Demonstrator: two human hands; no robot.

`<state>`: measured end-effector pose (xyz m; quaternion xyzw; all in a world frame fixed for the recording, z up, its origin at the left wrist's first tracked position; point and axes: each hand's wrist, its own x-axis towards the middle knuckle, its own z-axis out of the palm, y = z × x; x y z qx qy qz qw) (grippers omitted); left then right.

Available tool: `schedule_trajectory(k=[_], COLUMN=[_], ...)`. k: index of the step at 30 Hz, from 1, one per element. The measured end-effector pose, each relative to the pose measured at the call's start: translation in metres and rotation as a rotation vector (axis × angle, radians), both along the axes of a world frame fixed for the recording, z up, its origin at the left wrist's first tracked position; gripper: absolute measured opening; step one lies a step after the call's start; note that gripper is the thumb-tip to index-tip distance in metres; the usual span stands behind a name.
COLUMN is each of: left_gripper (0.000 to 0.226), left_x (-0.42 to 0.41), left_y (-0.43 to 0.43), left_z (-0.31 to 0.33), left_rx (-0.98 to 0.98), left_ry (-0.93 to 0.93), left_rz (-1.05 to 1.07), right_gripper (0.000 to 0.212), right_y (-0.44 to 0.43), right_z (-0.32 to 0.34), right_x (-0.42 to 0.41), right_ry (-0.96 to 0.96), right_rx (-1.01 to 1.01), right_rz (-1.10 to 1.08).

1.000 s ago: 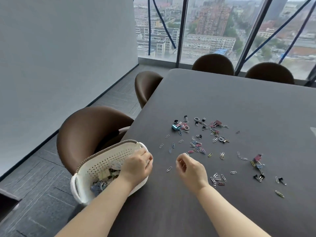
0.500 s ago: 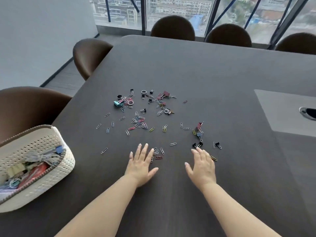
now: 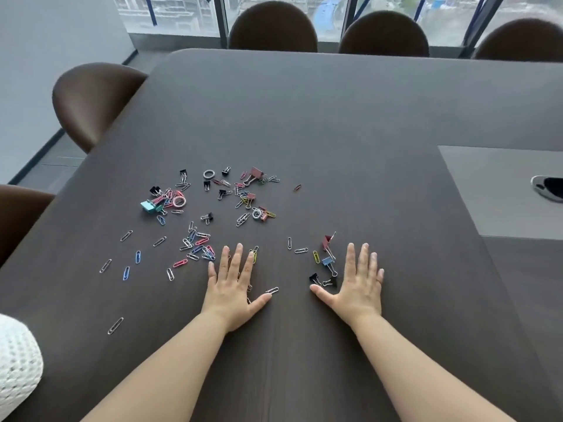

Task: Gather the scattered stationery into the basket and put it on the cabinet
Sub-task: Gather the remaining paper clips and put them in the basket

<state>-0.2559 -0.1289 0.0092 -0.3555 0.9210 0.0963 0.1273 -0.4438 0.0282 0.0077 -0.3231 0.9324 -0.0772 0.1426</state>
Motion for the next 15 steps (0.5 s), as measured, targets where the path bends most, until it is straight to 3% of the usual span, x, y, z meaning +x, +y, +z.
schedule_trajectory(k=[6,9,12,15], left_gripper=[0.094,0.091,0.066,0.040], left_x=[-0.029,-0.029,-0.024,-0.021], left_y=[-0.039,-0.040,-0.039,-0.038], left_z=[-0.007,-0.006,-0.010,-0.020], left_rx=[-0.064,-0.095,-0.189,-0.261], left_ry=[-0.001,0.037,0.264,0.450], left_rz=[0.026,0.037,0.037,-0.007], right_gripper=[0.111,0.084,0.057,0.046], right_y=[-0.048,-0.066,-0.069,-0.066], right_z=[-0.006,-0.011,-0.020,-0.026], right_x=[-0.016,-0.018,-0.013,-0.009], right_ry=[-0.012,0.017,0.165,0.273], right_rx=[-0.149,-0.297,-0.485,-0.576], right_rz=[0.186,0.214,0.295,0.308])
